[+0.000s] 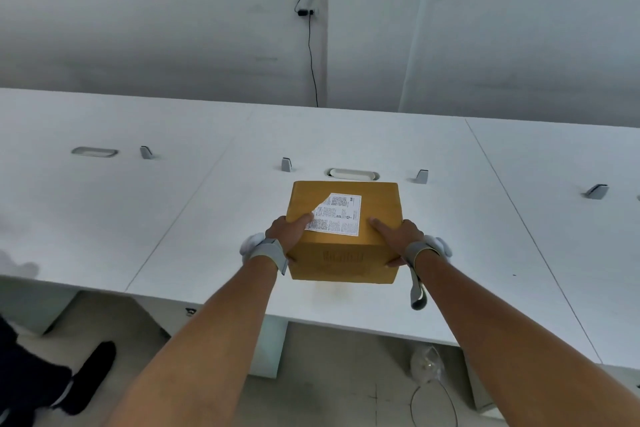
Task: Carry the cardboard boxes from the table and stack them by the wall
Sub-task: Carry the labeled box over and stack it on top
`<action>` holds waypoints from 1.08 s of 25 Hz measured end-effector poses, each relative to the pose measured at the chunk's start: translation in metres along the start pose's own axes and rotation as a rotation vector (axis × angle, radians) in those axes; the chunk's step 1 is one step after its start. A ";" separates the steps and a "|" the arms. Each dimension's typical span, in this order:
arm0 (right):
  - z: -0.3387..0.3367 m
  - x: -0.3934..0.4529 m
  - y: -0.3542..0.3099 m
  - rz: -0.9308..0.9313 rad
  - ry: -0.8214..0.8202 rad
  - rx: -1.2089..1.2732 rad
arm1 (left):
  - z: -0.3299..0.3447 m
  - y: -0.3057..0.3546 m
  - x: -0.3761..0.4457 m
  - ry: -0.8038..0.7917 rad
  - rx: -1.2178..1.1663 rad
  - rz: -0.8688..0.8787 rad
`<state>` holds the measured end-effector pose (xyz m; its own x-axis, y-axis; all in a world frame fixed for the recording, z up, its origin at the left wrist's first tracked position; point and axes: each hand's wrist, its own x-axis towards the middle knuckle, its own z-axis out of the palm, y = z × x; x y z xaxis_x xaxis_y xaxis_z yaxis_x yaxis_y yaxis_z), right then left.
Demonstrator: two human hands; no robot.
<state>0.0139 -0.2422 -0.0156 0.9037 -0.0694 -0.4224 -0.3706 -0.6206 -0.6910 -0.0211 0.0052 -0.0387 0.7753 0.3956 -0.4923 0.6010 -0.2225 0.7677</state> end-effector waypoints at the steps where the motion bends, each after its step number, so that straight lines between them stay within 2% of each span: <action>1: 0.003 -0.006 0.000 -0.013 -0.013 -0.003 | -0.006 -0.005 -0.009 0.017 -0.001 0.004; 7: 0.021 -0.048 0.001 -0.146 -0.134 -0.005 | -0.036 -0.039 -0.076 0.134 -0.065 -0.065; 17: 0.039 -0.136 0.037 -0.307 -0.337 -0.126 | -0.041 -0.120 -0.218 0.371 -0.173 -0.174; 21: 0.074 -0.187 0.033 -0.391 -0.438 -0.194 | -0.065 -0.169 -0.280 0.484 -0.335 -0.220; 27: 0.165 -0.291 0.018 -0.473 -0.619 -0.244 | -0.134 -0.268 -0.366 0.657 -0.397 -0.334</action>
<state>-0.2907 -0.1039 -0.0020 0.6442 0.6423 -0.4153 0.1417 -0.6338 -0.7604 -0.4923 0.0391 -0.0091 0.2234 0.8513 -0.4748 0.5708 0.2806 0.7716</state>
